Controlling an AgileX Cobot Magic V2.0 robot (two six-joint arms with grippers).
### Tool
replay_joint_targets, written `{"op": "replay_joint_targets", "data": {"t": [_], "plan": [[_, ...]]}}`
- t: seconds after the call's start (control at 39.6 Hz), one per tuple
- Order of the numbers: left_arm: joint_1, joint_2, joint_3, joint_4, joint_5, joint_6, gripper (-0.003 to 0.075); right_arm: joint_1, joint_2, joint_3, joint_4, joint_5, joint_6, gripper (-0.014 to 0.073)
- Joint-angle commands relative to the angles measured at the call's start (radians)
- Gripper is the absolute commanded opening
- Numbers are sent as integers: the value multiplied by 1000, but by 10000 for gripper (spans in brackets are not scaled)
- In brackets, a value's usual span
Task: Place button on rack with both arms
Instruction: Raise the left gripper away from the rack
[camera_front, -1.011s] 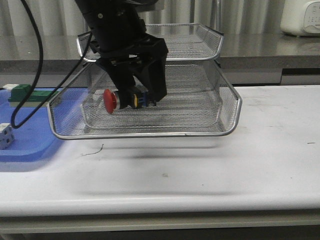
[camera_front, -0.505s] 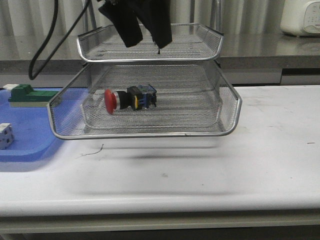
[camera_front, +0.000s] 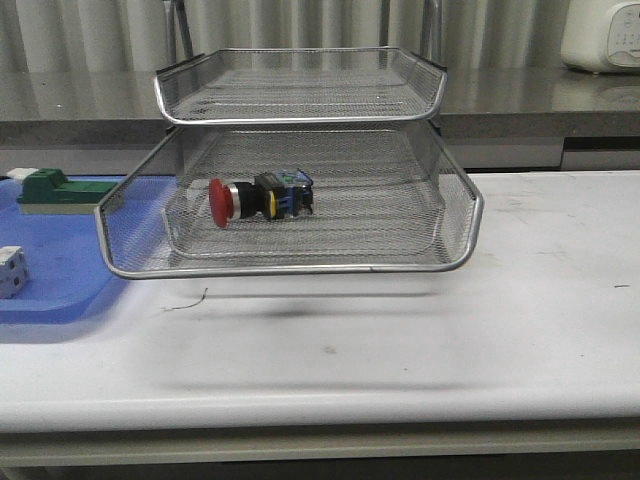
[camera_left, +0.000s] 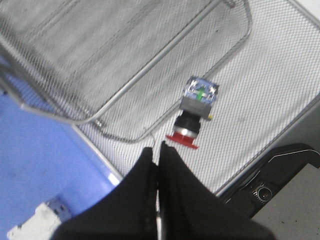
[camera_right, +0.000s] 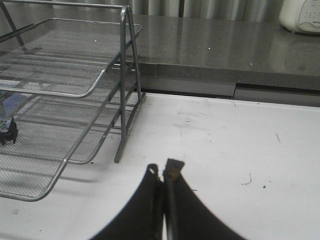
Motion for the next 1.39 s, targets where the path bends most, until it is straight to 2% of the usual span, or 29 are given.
{"op": "replay_joint_targets", "data": {"t": [0.0, 0.28, 0.51, 0.73, 0.86, 1.09, 1.36], "plan": [[51, -135, 80, -1, 1, -36, -19, -5, 8, -22, 2, -75, -1, -60], [160, -464, 475, -3, -291, -55, -19, -5, 8, -22, 2, -75, -1, -60], [160, -781, 787, -6, -556, -55, -19, -5, 8, -22, 2, -75, -1, -60], [160, -1093, 1064, -20, -733, -55, -19, -5, 8, -22, 2, -75, -1, -60], [160, -1250, 1183, -31, -772, -61, -19, -5, 8, -22, 2, -75, -1, -60], [160, -1476, 1305, -73, -787, -61, -19, -5, 8, -22, 2, -75, -1, -60], [160, -1584, 1361, -73, -802, -61, -19, -5, 8, -22, 2, -75, -1, -60]]}}
